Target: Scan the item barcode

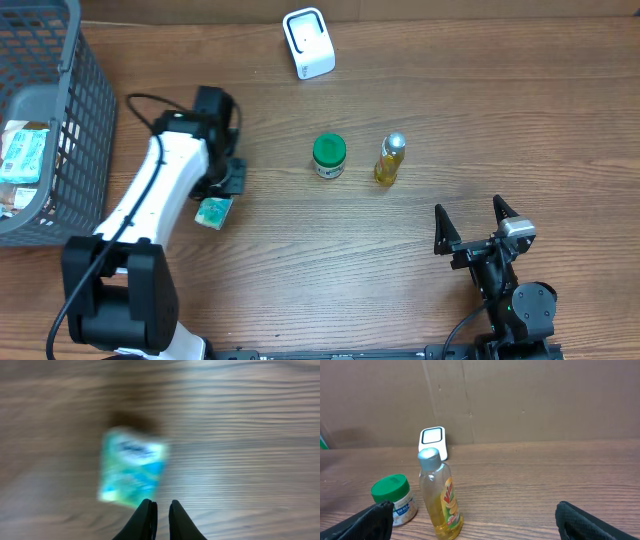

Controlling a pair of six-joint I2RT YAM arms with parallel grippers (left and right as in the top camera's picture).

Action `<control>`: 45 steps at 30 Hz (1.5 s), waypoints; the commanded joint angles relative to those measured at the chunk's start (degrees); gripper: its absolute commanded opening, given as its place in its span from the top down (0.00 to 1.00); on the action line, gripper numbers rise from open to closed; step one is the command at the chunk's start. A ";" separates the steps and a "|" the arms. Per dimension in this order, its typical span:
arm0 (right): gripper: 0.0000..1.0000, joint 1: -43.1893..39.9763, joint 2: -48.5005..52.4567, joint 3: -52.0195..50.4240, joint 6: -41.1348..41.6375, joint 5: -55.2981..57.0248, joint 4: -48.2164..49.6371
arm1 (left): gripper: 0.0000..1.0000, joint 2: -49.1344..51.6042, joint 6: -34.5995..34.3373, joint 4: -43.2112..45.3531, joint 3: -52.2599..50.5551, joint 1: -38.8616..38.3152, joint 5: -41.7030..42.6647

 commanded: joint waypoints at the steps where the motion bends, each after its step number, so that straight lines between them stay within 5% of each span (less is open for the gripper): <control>1: 0.00 -0.37 -0.42 -0.61 -0.22 0.09 0.13 | 0.87 0.13 -3.87 0.35 -3.04 5.42 -6.47; 10: 0.00 -0.37 -0.42 -0.61 -0.22 0.09 0.15 | 0.87 0.13 -5.57 10.67 -11.91 13.27 -4.52; 22: 0.00 -0.37 -0.42 -0.61 -0.22 0.09 0.15 | 0.88 0.09 3.34 8.02 -12.17 9.60 26.43; 26: 0.00 -0.37 -0.42 -0.61 -0.22 0.09 0.13 | 0.88 -0.11 3.32 4.74 -7.54 10.29 23.50; 36: 0.00 -0.37 -0.42 -0.61 -0.22 0.09 0.13 | 0.88 -0.13 2.86 10.38 -6.82 11.87 -3.93; 45: 0.00 -0.37 -0.42 -0.61 -0.22 0.09 0.13 | 0.85 -0.02 -0.52 19.26 -16.46 11.85 -2.78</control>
